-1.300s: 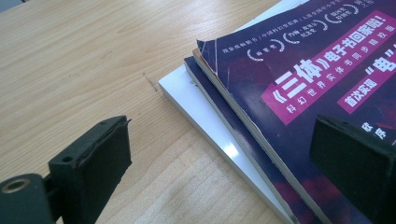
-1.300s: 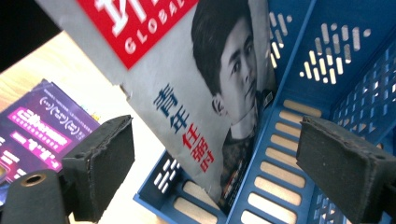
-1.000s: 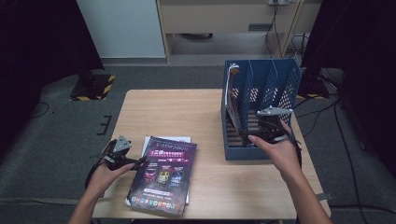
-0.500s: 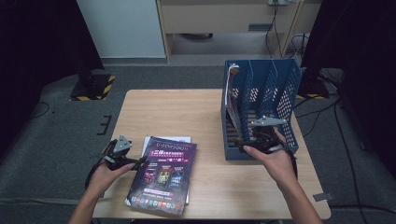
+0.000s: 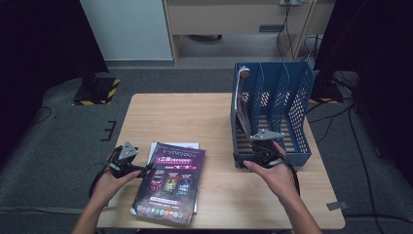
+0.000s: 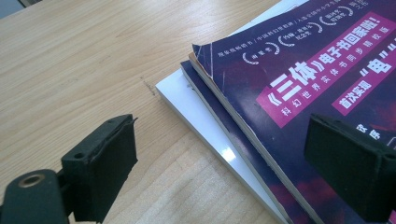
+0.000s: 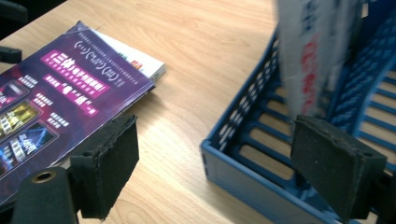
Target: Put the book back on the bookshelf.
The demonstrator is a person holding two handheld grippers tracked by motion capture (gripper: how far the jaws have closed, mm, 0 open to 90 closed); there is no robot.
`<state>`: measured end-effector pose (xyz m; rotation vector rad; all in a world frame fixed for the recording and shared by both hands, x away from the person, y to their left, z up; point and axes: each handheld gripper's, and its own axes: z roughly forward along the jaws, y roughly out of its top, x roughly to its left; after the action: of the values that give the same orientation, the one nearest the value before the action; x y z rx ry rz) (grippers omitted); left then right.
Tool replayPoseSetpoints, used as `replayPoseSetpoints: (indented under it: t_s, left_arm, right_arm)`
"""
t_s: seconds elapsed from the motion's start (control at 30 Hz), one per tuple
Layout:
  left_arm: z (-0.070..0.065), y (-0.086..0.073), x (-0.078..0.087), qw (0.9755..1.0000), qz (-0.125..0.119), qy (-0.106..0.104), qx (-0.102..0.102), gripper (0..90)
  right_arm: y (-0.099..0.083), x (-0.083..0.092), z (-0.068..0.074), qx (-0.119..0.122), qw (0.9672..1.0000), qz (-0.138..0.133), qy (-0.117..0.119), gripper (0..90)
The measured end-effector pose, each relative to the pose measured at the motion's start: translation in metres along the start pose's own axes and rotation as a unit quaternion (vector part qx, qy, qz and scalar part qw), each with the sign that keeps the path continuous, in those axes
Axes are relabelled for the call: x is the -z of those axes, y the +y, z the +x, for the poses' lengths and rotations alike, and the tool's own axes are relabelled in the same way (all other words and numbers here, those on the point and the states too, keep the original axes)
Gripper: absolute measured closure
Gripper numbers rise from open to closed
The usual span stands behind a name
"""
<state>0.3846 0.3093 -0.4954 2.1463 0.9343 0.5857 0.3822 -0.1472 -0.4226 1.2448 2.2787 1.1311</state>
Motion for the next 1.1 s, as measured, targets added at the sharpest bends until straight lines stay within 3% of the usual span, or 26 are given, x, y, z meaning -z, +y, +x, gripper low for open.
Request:
replayPoseSetpoints:
  t_s: [0.7,0.83,1.1]
  left_arm:
    - [-0.004,0.005,0.003,0.9998,-0.008,-0.016,-0.004,27.0]
    - [-0.004,0.006,0.004,0.9995,-0.015,-0.028,0.009,30.4]
    - [-0.01,0.006,-0.002,0.9986,-0.001,-0.052,0.006,35.5]
  right_arm:
    - [-0.016,-0.039,0.042,0.001,0.999,0.006,0.044,17.4]
    - [-0.017,-0.047,0.047,-0.001,0.9988,0.009,0.048,16.2]
    - [-0.015,-0.059,0.06,0.015,0.9982,0.013,0.056,16.2]
